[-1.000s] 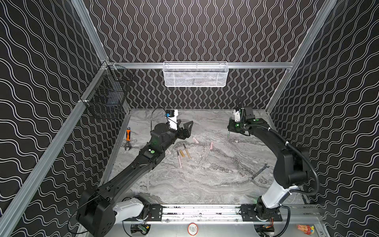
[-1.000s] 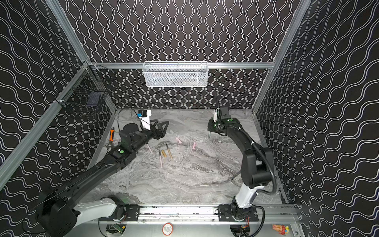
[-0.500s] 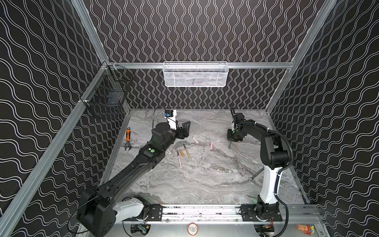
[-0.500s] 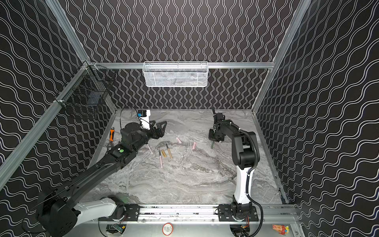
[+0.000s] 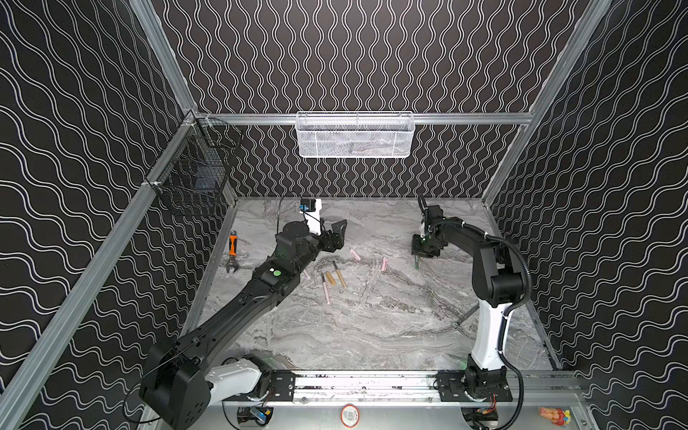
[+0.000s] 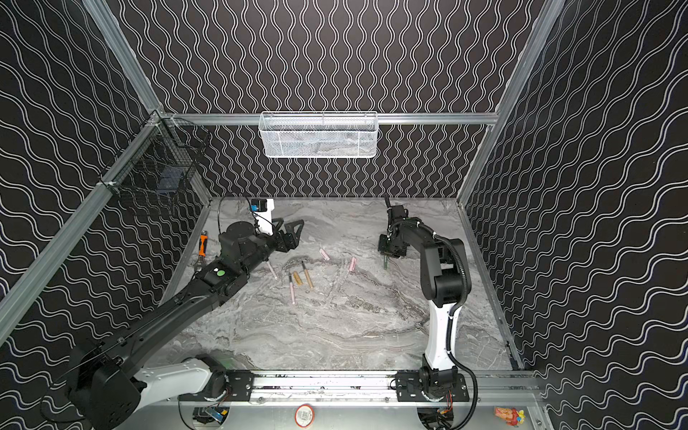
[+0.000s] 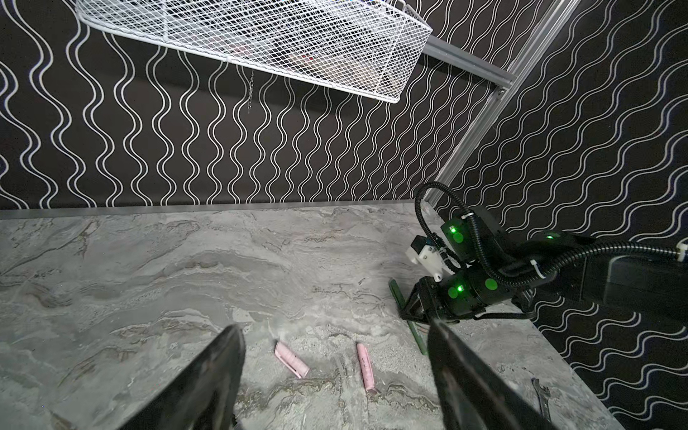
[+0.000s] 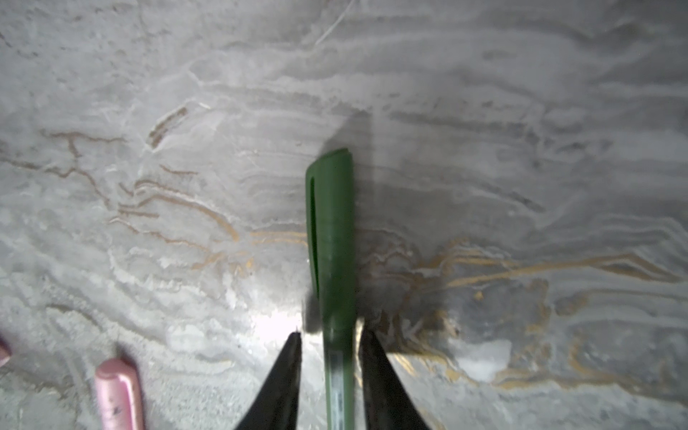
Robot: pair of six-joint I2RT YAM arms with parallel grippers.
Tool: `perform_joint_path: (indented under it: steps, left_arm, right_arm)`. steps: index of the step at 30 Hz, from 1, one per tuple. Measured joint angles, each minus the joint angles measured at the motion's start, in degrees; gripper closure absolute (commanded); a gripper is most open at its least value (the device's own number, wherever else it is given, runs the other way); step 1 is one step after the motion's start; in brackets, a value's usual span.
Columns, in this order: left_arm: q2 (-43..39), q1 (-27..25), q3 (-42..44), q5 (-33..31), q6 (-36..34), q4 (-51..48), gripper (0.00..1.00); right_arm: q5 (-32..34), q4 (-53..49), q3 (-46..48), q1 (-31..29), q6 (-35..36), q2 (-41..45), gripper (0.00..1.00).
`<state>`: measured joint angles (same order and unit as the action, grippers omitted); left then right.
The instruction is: Insert the pens into the pen caps
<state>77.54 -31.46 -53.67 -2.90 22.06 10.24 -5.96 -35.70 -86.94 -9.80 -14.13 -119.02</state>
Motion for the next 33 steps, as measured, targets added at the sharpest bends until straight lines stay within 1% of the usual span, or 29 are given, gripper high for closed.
perform_joint_path:
  steps: [3, 6, 9, 12, 14, 16, 20, 24, 26, 33]
  left_arm:
    - [0.0, 0.0, -0.1, -0.1, 0.0, -0.3, 0.2]
    - [0.0, 0.0, -0.3, -1.7, 0.0, -1.1, 0.19]
    - [-0.1, 0.0, -0.8, -5.6, 0.0, -3.0, 0.19]
    - [-0.5, 0.0, -1.5, -11.5, 0.3, -5.9, 0.18]
    - [-0.8, 0.3, -2.2, -16.0, 0.7, -7.9, 0.18]
    - [-1.2, 0.9, -2.7, -19.3, 1.1, -9.6, 0.17]
    - [-2.7, 2.7, -3.0, -25.0, 1.9, -11.7, 0.16]
    - [-3.8, 3.2, -2.6, -28.9, 1.5, -11.9, 0.15]
    - [-4.2, 3.7, -2.6, -30.3, 1.4, -12.1, 0.15]
    - [-5.6, 4.7, -2.6, -30.9, 1.4, -12.6, 0.15]
  right_arm:
    - [0.8, -1.3, -0.9, -0.6, -0.2, 3.6, 0.59]
    - [3.7, -1.6, -1.9, -2.6, -0.5, 8.2, 0.58]
    - [7.0, -1.4, -1.4, -7.7, -1.7, 12.8, 0.6]
    - [8.7, -0.4, -0.2, -16.5, -3.5, 14.6, 0.63]
    - [8.9, 0.2, -0.1, -23.1, -5.0, 13.7, 0.63]
    - [8.6, 1.2, -1.0, -28.1, -6.3, 11.6, 0.64]
    - [9.3, 2.6, -5.9, -33.9, -8.4, 4.1, 0.65]
    - [9.7, 4.5, -9.7, -37.7, -9.4, -0.8, 0.71]
    - [9.1, 5.7, -10.6, -39.0, -9.4, -2.8, 0.72]
    - [8.1, 7.1, -12.8, -41.2, -8.7, -7.6, 0.72]
